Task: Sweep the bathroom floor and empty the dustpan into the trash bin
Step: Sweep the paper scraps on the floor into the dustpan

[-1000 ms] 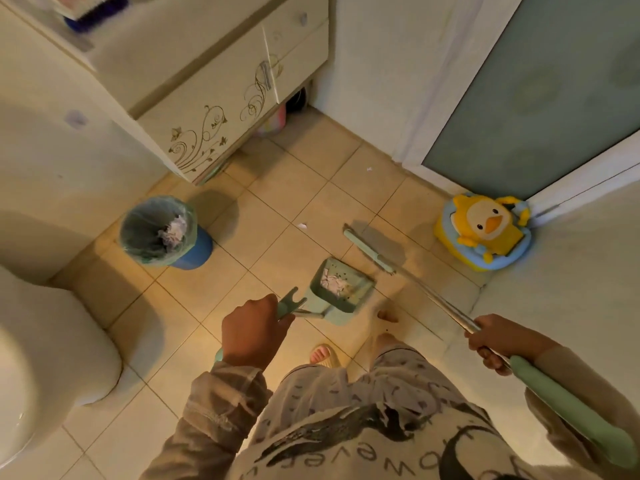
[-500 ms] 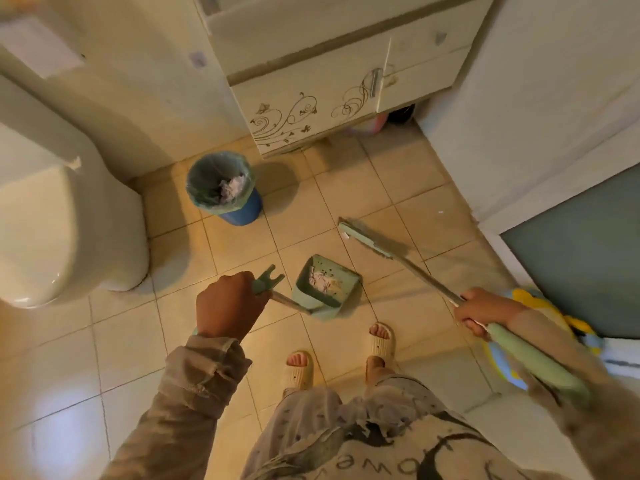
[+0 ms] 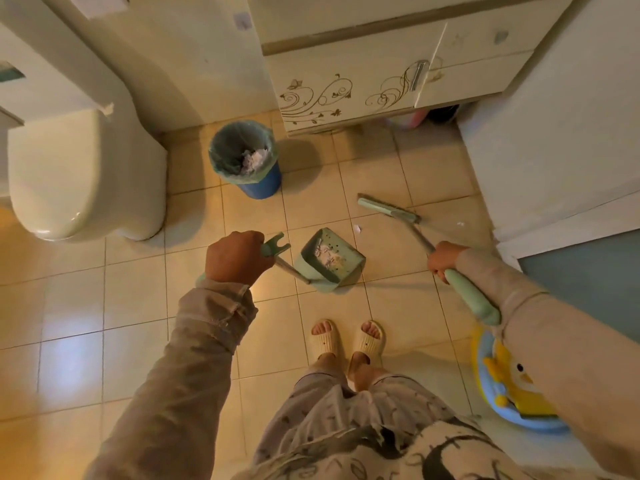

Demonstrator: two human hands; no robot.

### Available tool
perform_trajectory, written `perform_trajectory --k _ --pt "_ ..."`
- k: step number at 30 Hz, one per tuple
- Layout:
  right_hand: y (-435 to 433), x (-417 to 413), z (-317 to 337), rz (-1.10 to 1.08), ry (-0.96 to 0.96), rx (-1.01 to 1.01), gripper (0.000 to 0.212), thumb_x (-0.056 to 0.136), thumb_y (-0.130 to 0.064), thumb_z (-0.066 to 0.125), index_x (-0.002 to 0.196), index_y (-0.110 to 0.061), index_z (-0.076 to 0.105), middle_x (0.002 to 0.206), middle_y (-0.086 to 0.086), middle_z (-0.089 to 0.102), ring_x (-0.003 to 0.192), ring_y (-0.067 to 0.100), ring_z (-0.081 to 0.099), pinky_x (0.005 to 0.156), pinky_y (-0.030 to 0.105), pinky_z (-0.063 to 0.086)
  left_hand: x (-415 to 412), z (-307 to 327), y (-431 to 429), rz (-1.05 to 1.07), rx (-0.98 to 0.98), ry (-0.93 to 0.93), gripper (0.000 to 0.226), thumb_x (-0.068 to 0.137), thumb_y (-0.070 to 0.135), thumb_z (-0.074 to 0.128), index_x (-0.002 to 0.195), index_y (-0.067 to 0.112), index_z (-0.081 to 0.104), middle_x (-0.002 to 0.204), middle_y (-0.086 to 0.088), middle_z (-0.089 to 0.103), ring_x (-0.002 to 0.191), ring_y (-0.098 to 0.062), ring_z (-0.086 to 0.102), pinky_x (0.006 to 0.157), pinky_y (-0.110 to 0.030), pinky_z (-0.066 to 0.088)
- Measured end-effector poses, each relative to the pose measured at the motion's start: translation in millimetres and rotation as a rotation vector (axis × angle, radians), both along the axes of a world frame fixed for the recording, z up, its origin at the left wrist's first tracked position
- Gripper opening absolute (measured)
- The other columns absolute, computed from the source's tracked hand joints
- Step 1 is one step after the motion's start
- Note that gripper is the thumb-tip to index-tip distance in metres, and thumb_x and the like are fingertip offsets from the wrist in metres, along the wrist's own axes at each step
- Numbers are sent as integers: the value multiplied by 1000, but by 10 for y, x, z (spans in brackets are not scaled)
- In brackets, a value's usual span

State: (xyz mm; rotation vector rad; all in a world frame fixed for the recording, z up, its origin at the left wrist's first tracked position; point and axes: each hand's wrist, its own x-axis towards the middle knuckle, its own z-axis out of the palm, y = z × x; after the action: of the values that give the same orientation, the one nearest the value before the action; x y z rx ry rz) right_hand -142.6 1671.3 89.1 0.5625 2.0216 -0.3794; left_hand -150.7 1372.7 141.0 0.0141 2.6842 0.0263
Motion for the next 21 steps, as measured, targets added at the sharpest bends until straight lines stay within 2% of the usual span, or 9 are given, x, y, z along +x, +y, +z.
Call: perform_trajectory --k 2,4,6,8,9,11,14,19,21 --pt "-86 109 -23 49 -49 4 25 87 -5 42 61 -5 42 43 7 52 50 17 43 46 22 34 -24 -15 -2 -3 2 7 30 88 36 60 102 10 67 95 -10 71 88 -26 65 77 -35 51" --pt "-155 274 -26 96 -102 -8 31 87 -5 40 56 -7 39 25 1 48 43 15 46 44 21 34 -48 -34 -7 -2 5 24 30 87 36 61 102 10 67 94 -10 71 81 -23 62 71 -31 46" --pt "-182 464 -33 121 -144 -56 27 87 -3 38 60 -6 38 14 -3 39 25 9 47 41 20 34 -77 -49 -19 -3 10 30 29 87 36 62 102 11 67 93 -9 71 77 -22 59 70 -30 45" --pt "-167 639 -20 30 -153 -141 5 87 -1 38 83 -2 41 23 -1 45 21 8 43 36 16 33 -120 -51 -34 -13 9 31 29 87 36 62 101 11 68 91 -9 71 80 -24 62 71 -31 46" --pt "-143 720 -1 -55 -155 -178 6 87 0 39 92 -3 40 32 3 47 25 10 43 34 14 31 -144 -48 -46 -17 8 34 29 87 36 62 101 11 68 91 -9 71 80 -24 63 70 -31 47" --pt "-74 855 71 -210 -148 -263 9 86 2 42 83 -6 41 37 4 44 25 9 38 35 15 30 -193 -36 -64 -27 -3 35 30 86 37 62 102 12 67 93 -9 71 82 -25 63 72 -32 49" --pt "12 1045 221 -386 -147 -346 19 85 4 43 73 -11 39 34 0 39 20 6 33 35 14 28 -252 -23 -82 -47 -2 31 31 87 37 61 104 12 67 94 -9 71 85 -25 65 75 -33 50" --pt "-30 1384 365 -465 -148 -390 15 86 4 41 78 -8 38 48 4 35 21 6 32 33 15 27 -239 -53 -109 -87 -27 54 30 88 38 58 101 13 67 90 -7 71 83 -24 65 73 -31 50" --pt "-57 1478 375 -519 -123 -408 12 86 5 42 82 -6 38 48 4 36 22 6 33 32 15 28 -205 -76 -110 -80 -8 46 30 88 38 58 101 12 66 89 -7 70 77 -21 62 72 -30 49"
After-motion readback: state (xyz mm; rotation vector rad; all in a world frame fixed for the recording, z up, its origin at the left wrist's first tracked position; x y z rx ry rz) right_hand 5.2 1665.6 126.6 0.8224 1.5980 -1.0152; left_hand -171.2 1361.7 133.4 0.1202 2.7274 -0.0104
